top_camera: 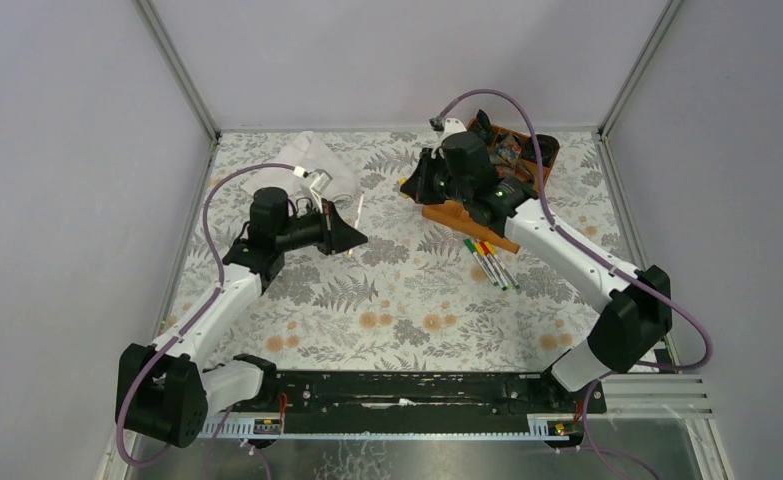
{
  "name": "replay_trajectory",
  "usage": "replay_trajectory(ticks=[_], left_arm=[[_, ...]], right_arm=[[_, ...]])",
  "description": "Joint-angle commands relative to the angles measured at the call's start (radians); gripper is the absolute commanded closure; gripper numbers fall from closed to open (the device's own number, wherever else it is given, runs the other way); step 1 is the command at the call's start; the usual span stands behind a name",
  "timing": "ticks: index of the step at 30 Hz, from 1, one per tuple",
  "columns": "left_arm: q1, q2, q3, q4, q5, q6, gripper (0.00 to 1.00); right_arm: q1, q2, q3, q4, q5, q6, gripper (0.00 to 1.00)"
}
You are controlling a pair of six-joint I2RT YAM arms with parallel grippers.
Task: Insert the pens into the pen caps
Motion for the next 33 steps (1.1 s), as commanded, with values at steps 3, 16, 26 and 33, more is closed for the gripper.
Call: replay_trajectory(ticks=[3, 16, 26, 33], left_arm=[[-0.053, -0.009, -0.021, 0.121, 0.105, -0.010, 1.00], [-0.069, -0.017, -0.021, 0.117, 0.099, -0.002, 1.00], [-0.071, -0.033, -0.022, 0.097, 0.056, 0.010, 1.00], [-0.071, -0.048, -0.026, 0.097, 0.044, 0.013, 1.00]], right_arm=[[0.000, -0.059, -0.057, 0.251, -0.127, 0.165, 1.00], [0.030, -0.057, -0.126, 0.513, -0.201, 0.281, 1.00], [0.058, -0.049, -0.131, 0.515, -0.200, 0.252, 1.00], [0.066, -0.045, -0.138, 0.518, -0.184, 0.236, 1.00]])
